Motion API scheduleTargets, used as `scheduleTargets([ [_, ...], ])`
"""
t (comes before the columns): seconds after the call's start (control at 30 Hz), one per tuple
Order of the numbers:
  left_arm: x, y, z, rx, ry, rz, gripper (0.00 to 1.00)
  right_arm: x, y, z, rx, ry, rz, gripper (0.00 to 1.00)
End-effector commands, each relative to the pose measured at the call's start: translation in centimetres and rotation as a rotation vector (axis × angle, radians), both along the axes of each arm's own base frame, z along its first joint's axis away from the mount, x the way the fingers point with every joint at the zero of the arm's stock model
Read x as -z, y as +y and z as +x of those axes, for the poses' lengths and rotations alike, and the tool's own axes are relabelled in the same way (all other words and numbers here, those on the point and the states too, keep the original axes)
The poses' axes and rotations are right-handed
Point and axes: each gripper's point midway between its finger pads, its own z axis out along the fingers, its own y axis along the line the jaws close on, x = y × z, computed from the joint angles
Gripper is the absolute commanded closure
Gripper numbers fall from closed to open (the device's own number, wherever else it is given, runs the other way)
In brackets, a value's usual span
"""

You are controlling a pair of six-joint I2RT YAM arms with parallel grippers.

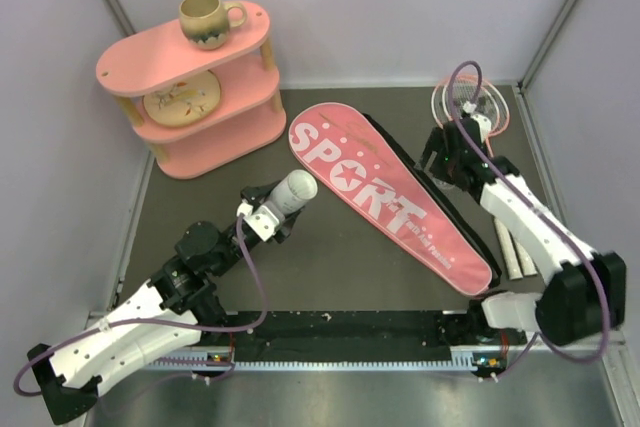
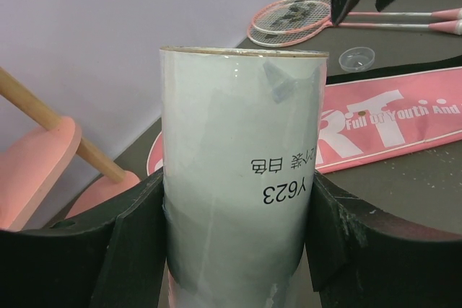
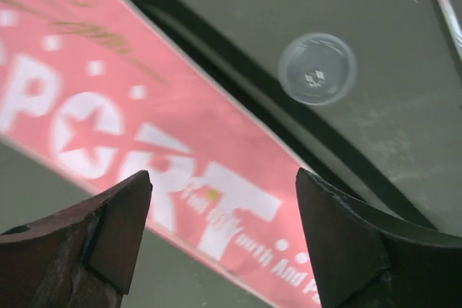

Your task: Pack up the badminton gear

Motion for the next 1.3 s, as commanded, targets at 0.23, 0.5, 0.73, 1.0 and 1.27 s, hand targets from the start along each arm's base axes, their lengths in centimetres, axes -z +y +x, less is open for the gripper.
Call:
scheduleTargets([
  [0.23, -3.4, 0.4, -0.2, -0.008, -0.053, -0.091, 0.90, 8.8, -4.4, 5.8, -0.013, 0.322, -0.231, 0.58],
  [0.5, -3.3, 0.2, 0.0, -0.010, -0.049, -0.084, 0.90, 10.6, -5.6, 8.1, -0.032, 0.363, -0.361, 0.64],
  [0.73, -3.0, 0.2, 0.1, -0.012, -0.047, -0.075, 0.90, 12.1, -5.5, 8.4, -0.042, 0.398, -0.369, 0.65],
  [1.0, -3.0, 0.1, 0.0, -0.007, -0.045, -0.075, 0.90, 14.1, -5.6, 8.3, -0.052, 0.444, -0.385, 0.74],
  [1.27, -2.9, 0.0, 0.1, -0.009, -0.043, -0.071, 0.90, 15.4, -5.6, 8.1, -0.061, 0.475, -0.389, 0.80],
])
